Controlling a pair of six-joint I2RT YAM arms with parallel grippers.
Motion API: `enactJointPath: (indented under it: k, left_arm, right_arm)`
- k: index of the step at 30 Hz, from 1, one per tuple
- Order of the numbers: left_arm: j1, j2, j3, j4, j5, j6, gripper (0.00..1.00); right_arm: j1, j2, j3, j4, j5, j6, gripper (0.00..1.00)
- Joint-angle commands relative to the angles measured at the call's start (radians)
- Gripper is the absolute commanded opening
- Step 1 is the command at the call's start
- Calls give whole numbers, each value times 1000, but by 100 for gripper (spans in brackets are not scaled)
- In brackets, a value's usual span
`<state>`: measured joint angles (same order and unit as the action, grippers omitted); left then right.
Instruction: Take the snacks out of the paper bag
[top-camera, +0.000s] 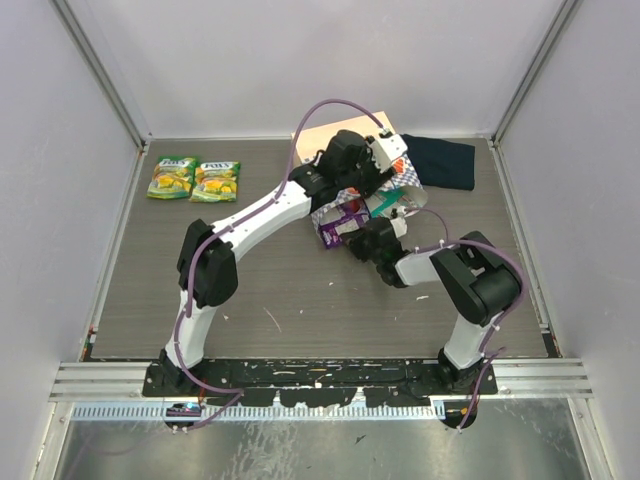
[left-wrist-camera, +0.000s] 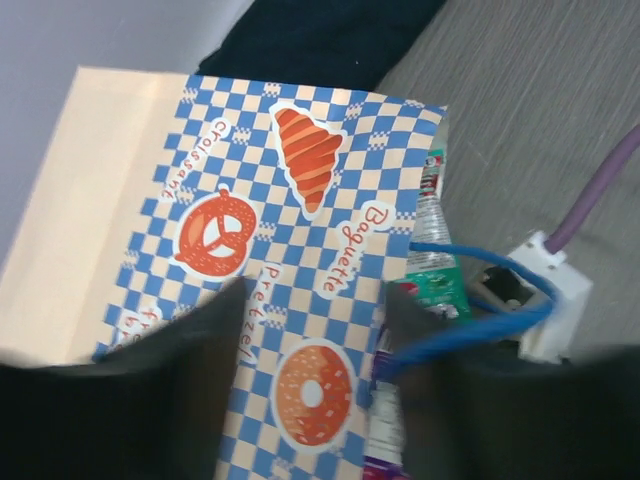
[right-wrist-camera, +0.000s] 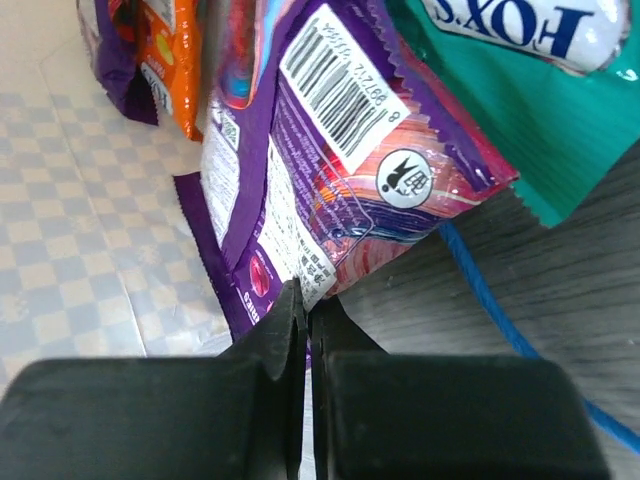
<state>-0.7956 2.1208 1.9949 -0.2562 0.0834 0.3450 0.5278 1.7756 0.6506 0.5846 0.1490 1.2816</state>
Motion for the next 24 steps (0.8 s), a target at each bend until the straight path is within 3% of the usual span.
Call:
enactJointPath:
  k: [1, 2, 6, 10, 14, 17, 20, 24]
  left_arm:
    - [25, -36, 19, 30, -3, -32, 88]
    - [31, -48, 5, 35, -4, -44, 100]
    - [75, -149, -45, 5, 92, -96, 98]
    - [141, -270, -59, -115, 189, -177, 98]
    - [215, -392, -98, -279, 307, -200, 98]
    - [262, -501, -178, -397, 328, -154, 98]
    - [341, -615, -256, -417, 223, -175, 98]
    - [618, -714, -256, -425, 196, -395, 98]
  right_arm:
    - [12, -146, -22, -25, 5, -111, 1]
    - [15, -178, -22, -64, -23, -142, 1]
    - [29, -315, 0, -333, -133, -244, 1]
    - [69, -509, 35, -625, -117, -374, 1]
    - [135, -588, 177, -954, -67, -516, 1]
    - [222, -583, 280, -1090, -78, -584, 1]
    - [362, -524, 419, -1158, -69, -666, 1]
    - [560, -341, 670, -1240, 10, -848, 1]
